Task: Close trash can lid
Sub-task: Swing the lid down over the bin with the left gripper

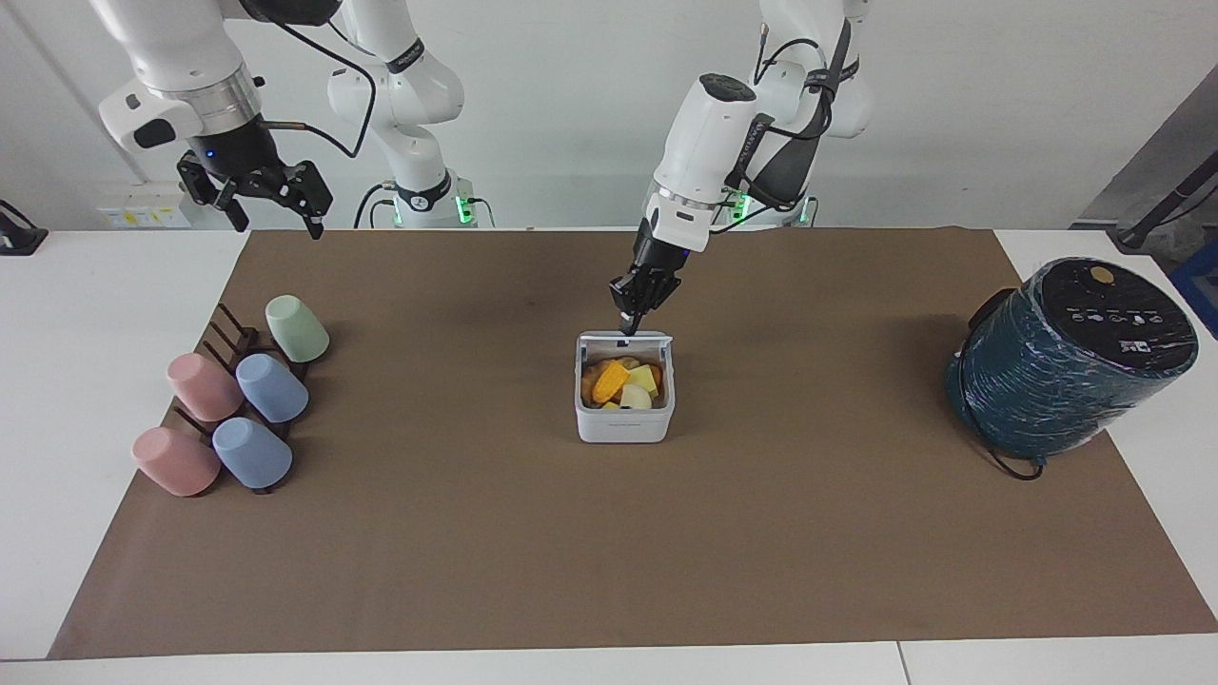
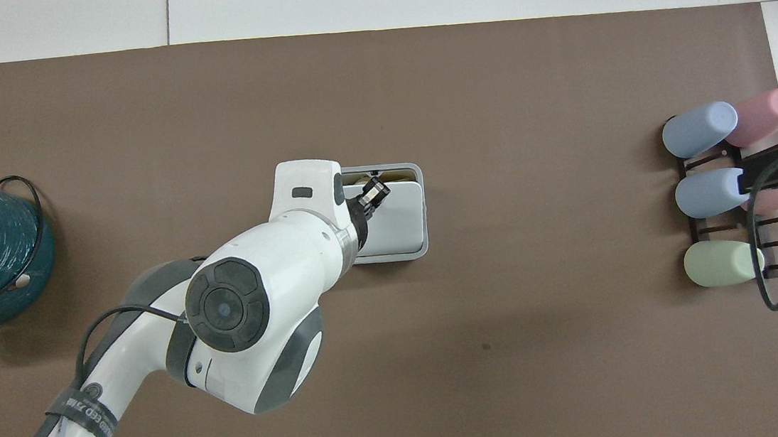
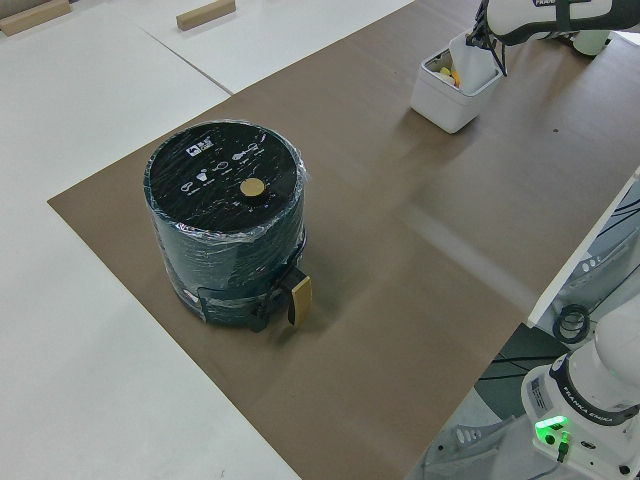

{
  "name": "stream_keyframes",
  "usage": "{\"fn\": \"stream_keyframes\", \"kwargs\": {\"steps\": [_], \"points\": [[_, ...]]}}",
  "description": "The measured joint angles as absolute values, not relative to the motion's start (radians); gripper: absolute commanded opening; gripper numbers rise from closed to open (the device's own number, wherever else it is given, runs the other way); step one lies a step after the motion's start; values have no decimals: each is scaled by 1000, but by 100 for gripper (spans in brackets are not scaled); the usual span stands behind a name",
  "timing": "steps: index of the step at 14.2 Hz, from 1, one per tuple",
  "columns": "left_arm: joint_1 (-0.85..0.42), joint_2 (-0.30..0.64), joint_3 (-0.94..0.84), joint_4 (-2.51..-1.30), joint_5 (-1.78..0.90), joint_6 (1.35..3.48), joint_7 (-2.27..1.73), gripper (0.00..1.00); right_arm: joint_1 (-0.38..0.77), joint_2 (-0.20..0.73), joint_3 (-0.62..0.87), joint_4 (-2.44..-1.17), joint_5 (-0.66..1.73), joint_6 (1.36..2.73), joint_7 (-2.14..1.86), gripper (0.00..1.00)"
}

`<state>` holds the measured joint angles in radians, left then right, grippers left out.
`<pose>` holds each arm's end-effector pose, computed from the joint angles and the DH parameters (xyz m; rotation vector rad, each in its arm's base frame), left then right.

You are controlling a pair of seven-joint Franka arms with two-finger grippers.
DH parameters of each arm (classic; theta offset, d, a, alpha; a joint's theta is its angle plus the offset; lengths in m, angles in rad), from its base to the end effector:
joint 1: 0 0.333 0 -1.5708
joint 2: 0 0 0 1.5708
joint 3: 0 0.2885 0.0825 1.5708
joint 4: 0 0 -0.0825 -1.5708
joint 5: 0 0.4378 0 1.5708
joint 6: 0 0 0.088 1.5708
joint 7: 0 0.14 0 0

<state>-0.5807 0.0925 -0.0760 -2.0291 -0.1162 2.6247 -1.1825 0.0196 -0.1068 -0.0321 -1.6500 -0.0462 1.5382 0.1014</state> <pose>0.5311 -0.4077 0.3737 2.5455 0.8073 0.3197 0.5738 -0.0145 0.5829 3.0935 -0.1782 -0.0049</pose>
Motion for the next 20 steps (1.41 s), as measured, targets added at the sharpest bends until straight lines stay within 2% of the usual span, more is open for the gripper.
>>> {"fn": "stream_keyframes", "kwargs": {"steps": [5,11,20], "points": [[-581,117,-76,-2028,-116,2644,-1182,0,20,-107,-32,-1650,-46,1538,101,100],[-581,196,-77,-2025,-116,2721,-1182,0,20,-107,-32,-1650,-46,1538,101,100],[-580,210,-77,-2021,-116,2728,-1182,0,20,-107,-32,-1650,-46,1538,101,100]]}}
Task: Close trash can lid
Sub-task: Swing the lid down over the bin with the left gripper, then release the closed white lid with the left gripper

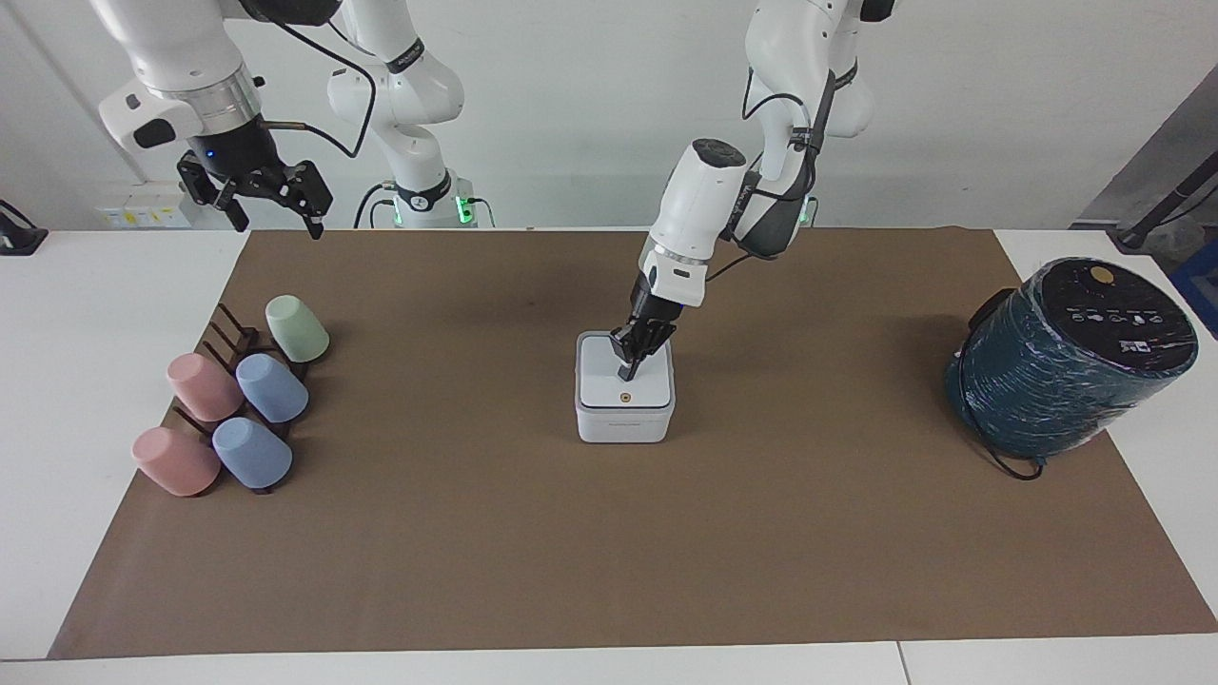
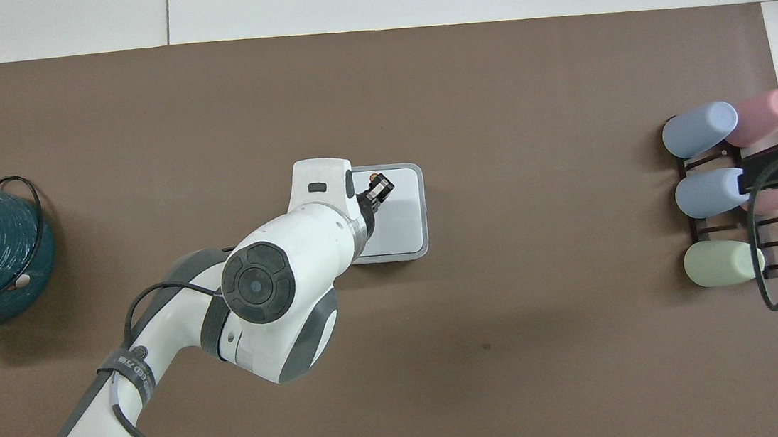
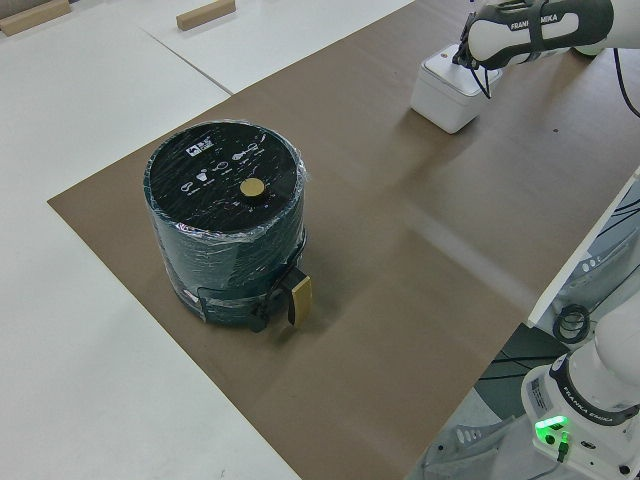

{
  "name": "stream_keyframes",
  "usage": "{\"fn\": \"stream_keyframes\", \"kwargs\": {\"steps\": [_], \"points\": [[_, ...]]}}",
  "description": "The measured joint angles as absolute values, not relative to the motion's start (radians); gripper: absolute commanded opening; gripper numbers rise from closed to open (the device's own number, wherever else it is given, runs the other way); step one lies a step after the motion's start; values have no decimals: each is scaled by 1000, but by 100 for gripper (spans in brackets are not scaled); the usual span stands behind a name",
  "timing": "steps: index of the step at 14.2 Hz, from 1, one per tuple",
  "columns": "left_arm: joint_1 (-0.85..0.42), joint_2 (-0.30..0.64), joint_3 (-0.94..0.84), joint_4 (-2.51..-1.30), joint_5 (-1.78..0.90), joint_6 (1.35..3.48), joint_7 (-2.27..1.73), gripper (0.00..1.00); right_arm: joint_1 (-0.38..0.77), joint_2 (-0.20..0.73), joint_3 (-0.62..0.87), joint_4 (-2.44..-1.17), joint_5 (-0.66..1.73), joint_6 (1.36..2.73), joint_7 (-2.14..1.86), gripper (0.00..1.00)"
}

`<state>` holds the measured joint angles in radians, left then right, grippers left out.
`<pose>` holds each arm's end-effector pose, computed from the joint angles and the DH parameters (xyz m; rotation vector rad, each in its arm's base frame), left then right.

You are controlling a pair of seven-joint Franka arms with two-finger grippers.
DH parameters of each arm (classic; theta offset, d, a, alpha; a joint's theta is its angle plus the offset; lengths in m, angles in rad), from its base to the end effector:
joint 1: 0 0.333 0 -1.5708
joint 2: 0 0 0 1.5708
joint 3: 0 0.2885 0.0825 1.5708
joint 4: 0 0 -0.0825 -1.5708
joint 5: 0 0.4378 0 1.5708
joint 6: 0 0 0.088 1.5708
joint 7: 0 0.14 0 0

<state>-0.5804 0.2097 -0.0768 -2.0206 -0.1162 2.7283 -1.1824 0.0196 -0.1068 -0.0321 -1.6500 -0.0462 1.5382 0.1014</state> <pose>0.5417 -0.4134 0.3142 2.5456 0.8232 0.3168 0.5738 -0.0145 0.5829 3.0935 -0.1782 -0.0049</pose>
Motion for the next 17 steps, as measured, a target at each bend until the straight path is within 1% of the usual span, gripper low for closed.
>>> {"fn": "stream_keyframes", "kwargs": {"steps": [13,17], "points": [[-580,218,-77,-2018,-116,2734,-1182,0,20,-107,-32,-1650,-46,1538,101,100],[-578,243,-75,-1966,-116,2702,-1182,0,20,-107,-32,-1650,-46,1538,101,100]]}}
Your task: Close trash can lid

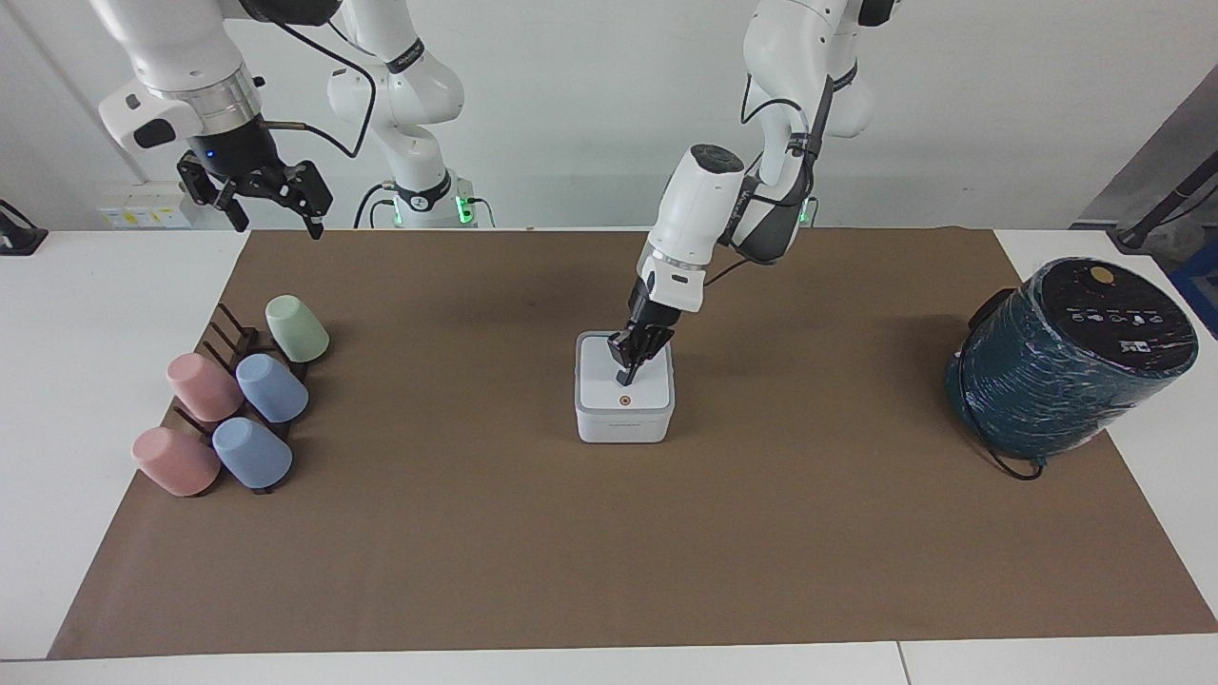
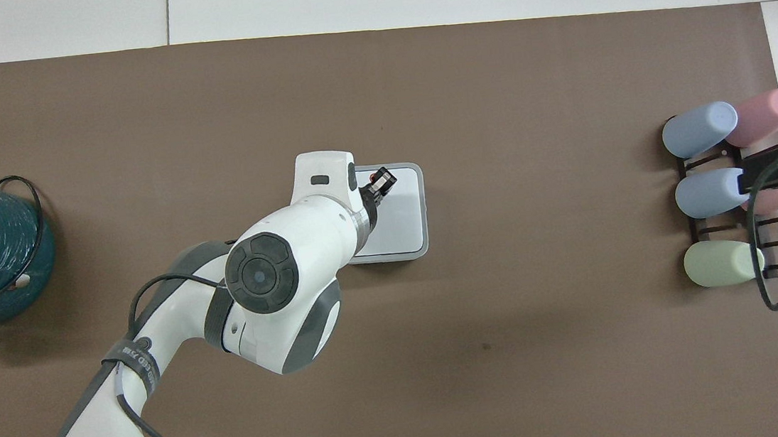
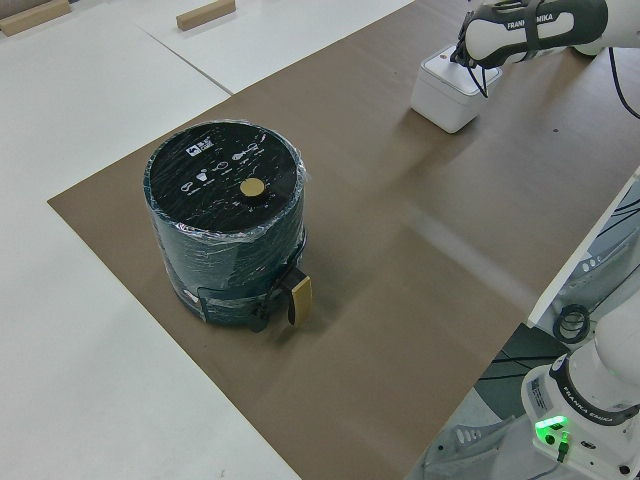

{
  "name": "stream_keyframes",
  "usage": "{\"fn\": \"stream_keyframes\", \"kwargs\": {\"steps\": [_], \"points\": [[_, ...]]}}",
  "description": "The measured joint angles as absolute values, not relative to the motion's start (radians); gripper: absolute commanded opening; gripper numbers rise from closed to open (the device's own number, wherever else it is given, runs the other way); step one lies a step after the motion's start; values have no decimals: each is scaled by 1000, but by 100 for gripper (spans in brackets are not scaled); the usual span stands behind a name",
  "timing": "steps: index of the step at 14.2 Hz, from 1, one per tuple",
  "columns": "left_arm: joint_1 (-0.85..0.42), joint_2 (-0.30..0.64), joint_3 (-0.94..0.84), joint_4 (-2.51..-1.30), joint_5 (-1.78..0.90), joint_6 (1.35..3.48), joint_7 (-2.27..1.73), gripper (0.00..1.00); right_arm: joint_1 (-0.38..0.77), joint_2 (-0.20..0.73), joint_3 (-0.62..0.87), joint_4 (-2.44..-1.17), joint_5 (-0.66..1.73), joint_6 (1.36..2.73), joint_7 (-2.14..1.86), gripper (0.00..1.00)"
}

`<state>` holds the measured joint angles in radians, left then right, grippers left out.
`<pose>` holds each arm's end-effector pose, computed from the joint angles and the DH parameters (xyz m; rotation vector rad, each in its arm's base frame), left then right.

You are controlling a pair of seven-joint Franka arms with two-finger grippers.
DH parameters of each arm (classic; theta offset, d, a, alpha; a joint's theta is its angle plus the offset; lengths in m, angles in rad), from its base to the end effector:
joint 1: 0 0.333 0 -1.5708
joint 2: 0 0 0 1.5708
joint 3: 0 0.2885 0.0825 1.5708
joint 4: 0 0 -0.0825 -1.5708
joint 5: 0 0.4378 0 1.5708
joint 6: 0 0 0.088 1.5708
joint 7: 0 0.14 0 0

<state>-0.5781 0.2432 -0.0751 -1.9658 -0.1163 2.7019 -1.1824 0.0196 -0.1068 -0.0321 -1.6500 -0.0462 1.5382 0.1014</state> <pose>0.5533 -0.4189 0.3172 2.5470 0.8282 0.3095 0.5738 -0.0145 0.5829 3.0935 -0.1782 -0.0049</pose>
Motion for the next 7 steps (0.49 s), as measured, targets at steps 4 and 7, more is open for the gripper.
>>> {"fn": "stream_keyframes", "kwargs": {"steps": [4,7], "points": [[-552,258,-74,-1851,-116,2534,-1182,0,20,-107,-32,-1650,-46,1538,101,100],[-512,250,-74,-1745,-116,2371,-1157,0,20,-107,-32,-1650,-46,1538,101,100]]}}
